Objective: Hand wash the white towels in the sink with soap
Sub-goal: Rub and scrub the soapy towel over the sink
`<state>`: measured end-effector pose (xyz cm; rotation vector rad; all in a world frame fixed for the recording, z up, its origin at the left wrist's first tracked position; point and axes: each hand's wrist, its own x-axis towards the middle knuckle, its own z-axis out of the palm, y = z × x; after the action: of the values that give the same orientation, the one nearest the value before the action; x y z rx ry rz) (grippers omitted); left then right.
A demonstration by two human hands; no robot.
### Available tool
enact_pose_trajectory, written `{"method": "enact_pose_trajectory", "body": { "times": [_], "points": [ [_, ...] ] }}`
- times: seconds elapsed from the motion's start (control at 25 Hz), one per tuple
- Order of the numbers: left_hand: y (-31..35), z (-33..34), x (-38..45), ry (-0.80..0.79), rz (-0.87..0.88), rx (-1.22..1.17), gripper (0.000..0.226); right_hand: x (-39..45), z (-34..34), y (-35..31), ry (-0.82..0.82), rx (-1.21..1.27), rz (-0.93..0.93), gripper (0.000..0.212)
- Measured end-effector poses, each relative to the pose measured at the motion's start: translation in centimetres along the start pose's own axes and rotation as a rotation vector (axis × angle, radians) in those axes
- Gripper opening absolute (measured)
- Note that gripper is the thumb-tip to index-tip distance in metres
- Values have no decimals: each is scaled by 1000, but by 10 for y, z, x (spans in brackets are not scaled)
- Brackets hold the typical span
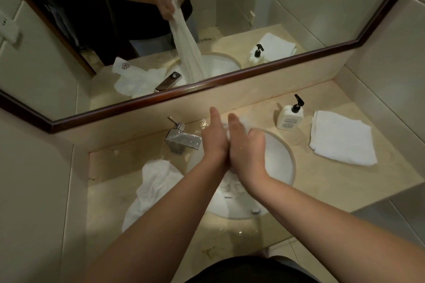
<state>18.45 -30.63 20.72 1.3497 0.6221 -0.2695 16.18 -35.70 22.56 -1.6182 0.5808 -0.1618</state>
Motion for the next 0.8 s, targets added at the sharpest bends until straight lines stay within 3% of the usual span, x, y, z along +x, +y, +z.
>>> {"method": "enact_pose_trajectory", "body": {
  "times": [0.12, 0.28, 0.44, 0.6, 0.8],
  "points": [
    [-6, 0, -8, -85, 107, 112, 47, 19, -7, -9, 129, 67, 63, 51],
    [2, -12, 9, -5, 0, -30, 60, -7, 10, 3, -21, -38, 37, 57],
    [-14, -11, 9, -55, 46, 95, 48, 17, 7, 4, 107, -38, 40, 54],
    [-9, -8, 19, -10, -85, -34, 54, 3, 13, 20, -22, -82, 60, 56],
    [-29, 2, 22, -46, 44, 110, 43, 67, -5, 29, 3, -120, 8, 53]
  ]
}}
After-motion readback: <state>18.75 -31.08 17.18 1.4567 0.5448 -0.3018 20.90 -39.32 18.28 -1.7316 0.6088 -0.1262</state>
